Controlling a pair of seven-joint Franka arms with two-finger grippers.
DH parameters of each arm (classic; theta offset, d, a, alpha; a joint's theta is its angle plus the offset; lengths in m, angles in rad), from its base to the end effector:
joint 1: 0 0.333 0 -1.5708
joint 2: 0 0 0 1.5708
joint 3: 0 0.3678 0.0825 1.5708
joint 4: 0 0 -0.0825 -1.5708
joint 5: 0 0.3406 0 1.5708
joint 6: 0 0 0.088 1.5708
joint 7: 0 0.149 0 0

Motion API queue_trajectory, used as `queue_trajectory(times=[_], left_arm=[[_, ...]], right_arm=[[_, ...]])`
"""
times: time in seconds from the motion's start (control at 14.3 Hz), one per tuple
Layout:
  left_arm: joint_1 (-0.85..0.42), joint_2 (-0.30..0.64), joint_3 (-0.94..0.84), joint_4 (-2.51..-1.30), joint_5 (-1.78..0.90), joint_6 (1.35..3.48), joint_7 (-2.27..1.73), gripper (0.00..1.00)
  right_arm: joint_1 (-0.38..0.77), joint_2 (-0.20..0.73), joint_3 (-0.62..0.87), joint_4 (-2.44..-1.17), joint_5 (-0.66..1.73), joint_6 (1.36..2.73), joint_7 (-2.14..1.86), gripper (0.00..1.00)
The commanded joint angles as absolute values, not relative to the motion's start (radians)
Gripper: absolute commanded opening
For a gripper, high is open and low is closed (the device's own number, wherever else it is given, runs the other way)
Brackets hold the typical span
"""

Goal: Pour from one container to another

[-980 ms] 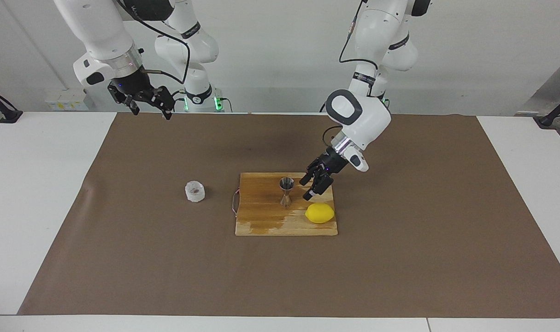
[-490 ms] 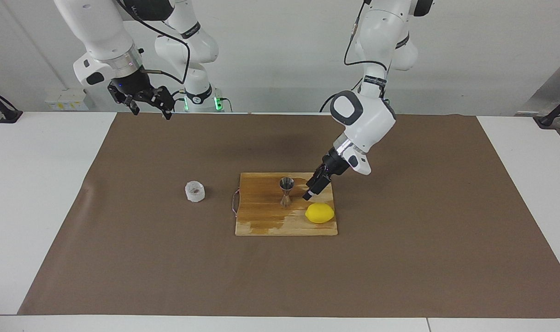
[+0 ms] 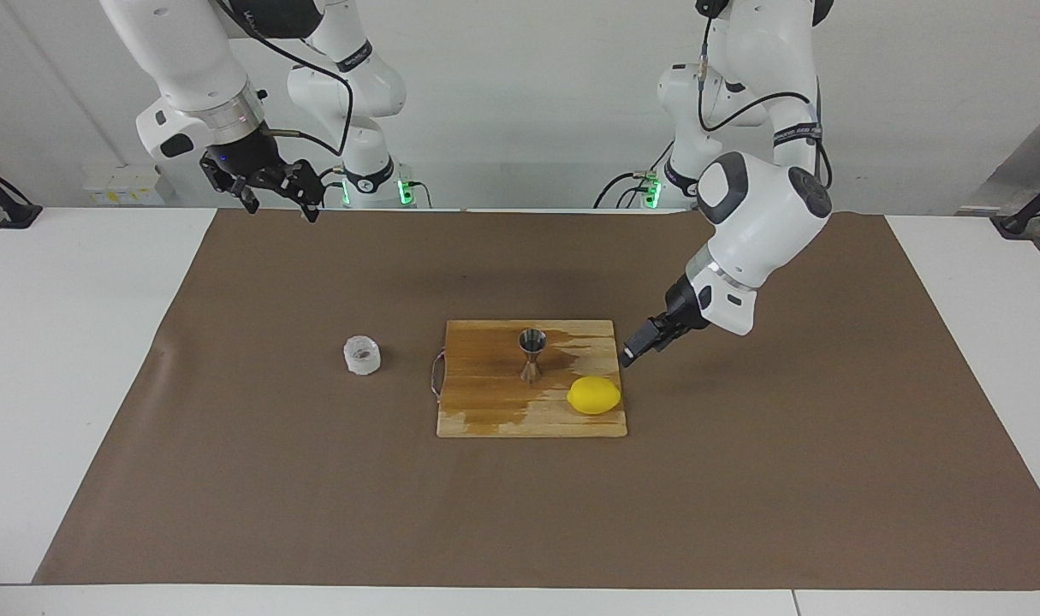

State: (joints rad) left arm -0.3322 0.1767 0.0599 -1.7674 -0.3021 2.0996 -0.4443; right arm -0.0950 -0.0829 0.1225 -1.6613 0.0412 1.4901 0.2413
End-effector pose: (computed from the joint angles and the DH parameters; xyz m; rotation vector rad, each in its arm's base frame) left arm 0.5748 -0.1890 0.5031 2.8087 0.4288 0.0766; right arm 0.4673 0.0221 0.6299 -3.1017 0.3319 0.1440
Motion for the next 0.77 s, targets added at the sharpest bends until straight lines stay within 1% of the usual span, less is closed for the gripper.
queue_trajectory(times=[0.0, 0.21, 0.35, 0.56, 0.7], left_arm=[[-0.260, 0.106, 0.055, -1.778, -0.218, 1.982, -0.274, 1.00], [-0.193, 0.028, 0.055, -1.810, -0.114, 1.892, -0.126, 1.00], [-0.148, -0.023, 0.055, -1.830, -0.097, 1.879, -0.063, 1.00], [-0.112, -0.029, 0.055, -1.764, -0.003, 1.806, -0.026, 1.00], [-0.065, -0.020, 0.055, -1.709, 0.003, 1.757, 0.001, 1.00]], right_arm=[[-0.110, -0.084, 0.127, -1.655, 0.069, 1.493, 0.219, 1.00], [-0.110, -0.084, 0.127, -1.655, 0.069, 1.494, 0.219, 1.00], [-0.110, -0.084, 0.127, -1.655, 0.069, 1.493, 0.219, 1.00], [-0.110, -0.084, 0.127, -1.655, 0.069, 1.494, 0.219, 1.00], [-0.110, -0.084, 0.127, -1.655, 0.069, 1.493, 0.219, 1.00]])
